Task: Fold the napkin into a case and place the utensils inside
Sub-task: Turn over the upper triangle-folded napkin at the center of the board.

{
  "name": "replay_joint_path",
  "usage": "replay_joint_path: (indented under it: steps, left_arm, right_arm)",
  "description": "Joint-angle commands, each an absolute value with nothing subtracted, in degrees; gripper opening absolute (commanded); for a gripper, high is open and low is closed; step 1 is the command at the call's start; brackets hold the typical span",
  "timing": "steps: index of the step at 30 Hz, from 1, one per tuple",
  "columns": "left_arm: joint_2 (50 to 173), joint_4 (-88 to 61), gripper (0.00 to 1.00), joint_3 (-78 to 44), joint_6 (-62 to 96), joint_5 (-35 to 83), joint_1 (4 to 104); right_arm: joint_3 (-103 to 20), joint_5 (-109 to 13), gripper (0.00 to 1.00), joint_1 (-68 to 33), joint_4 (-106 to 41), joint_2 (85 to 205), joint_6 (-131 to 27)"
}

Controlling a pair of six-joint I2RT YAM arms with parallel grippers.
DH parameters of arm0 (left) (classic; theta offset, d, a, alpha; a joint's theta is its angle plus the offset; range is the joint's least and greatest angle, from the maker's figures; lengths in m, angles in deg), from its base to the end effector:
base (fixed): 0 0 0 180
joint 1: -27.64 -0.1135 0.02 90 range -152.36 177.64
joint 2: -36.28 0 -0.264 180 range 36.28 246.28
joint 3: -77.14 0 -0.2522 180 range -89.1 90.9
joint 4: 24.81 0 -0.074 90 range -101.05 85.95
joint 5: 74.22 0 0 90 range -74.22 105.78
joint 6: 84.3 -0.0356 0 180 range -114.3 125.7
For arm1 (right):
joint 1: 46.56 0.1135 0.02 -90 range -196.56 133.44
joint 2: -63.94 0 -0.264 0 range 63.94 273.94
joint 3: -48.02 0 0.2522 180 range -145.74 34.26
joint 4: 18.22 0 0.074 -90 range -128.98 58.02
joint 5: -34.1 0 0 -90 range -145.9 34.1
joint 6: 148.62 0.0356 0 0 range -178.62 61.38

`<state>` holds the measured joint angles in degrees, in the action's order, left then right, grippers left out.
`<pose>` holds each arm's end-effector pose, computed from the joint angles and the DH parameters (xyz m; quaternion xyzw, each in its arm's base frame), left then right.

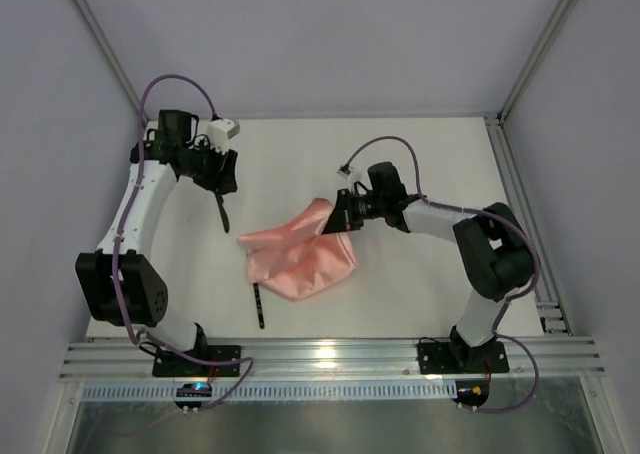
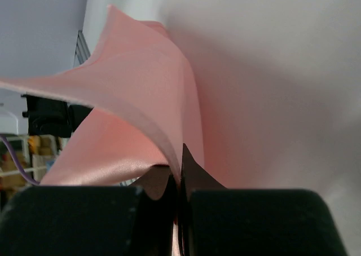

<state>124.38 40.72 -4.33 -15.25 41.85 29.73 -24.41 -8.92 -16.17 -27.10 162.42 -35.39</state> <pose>0.3191 -0.0273 0.3361 0.2519 0.8972 -0.1644 0.3235 0.3026 0.2077 0.2076 -0.2347 0.8002 0.5067 0.2190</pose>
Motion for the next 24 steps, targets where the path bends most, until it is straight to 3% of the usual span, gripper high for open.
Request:
replay_joint_path:
  steps: [1, 8, 18, 24]
  left_arm:
    - [128.0, 43.1, 0.49, -1.5, -13.5, 41.3, 29.5]
    - [132.7, 44.2, 0.49, -0.6, -14.1, 38.6, 32.0]
    - [127.3, 38.4, 0.52, -16.7, -25.9, 28.7, 60.9]
    - [126.9, 33.1, 0.53, -19.1, -27.3, 41.5, 73.9]
  right_arm:
    - [-18.4, -4.0, 0.04, -22.6, -9.9, 167.7, -20.1]
    - [-8.1, -7.5, 0.04, -31.3, 4.0, 173.7, -10.3]
    - [-3.9, -12.5, 0.04, -31.7, 3.9, 173.3, -11.5]
    - [-2.2, -13.8, 0.04, -31.7, 3.9, 172.5, -11.3]
